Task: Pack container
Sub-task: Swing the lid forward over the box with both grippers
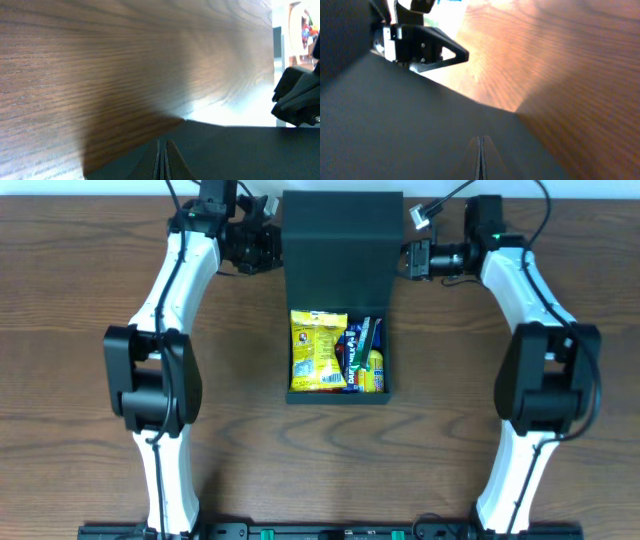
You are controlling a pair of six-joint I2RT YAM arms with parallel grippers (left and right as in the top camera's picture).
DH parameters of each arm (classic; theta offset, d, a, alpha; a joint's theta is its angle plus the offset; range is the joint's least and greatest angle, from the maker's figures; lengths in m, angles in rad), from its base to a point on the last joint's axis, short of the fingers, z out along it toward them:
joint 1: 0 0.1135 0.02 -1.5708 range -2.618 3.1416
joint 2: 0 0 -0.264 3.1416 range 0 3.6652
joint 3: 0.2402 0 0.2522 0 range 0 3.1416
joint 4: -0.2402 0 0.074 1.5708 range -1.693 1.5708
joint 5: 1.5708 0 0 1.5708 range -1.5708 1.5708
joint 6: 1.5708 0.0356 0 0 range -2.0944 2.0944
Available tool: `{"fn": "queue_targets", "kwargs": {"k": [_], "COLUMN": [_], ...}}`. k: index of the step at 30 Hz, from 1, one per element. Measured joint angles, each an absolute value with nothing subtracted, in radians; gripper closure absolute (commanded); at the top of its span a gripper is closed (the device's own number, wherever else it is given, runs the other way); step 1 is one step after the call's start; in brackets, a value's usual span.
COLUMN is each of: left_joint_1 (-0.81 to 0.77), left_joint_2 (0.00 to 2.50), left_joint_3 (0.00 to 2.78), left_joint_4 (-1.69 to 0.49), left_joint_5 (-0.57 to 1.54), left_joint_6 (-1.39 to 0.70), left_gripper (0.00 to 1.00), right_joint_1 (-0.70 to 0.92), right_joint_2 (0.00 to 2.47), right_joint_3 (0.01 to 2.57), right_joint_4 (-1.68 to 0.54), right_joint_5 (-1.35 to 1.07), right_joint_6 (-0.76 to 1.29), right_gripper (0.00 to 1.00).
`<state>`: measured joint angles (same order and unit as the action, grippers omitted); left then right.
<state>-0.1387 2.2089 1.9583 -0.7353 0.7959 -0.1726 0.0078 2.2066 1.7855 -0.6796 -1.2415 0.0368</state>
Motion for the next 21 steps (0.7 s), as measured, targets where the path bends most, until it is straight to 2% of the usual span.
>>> {"fn": "queue_targets", "kwargs": {"k": [11, 21], "left_joint_1": [-0.139, -0.139], "left_joint_2": [2.029, 2.027], "left_joint_3": [1.959, 1.958], "left_joint_4": [-0.976, -1.099], "left_joint_5": [0.802, 0.801], "left_joint_6": [0.062, 0.159], "left_gripper": [0.94, 0.94], "right_joint_1": [0.028, 0.068], "right_joint_2": [2.017, 1.975], "right_joint_3": [1.789, 1.789], "right_joint_4": [-1.099, -1.218], "right_joint_5": [-1.018, -0.857], "right_joint_6": [-0.204, -0.282], "right_gripper": [0.99, 0.98]}}
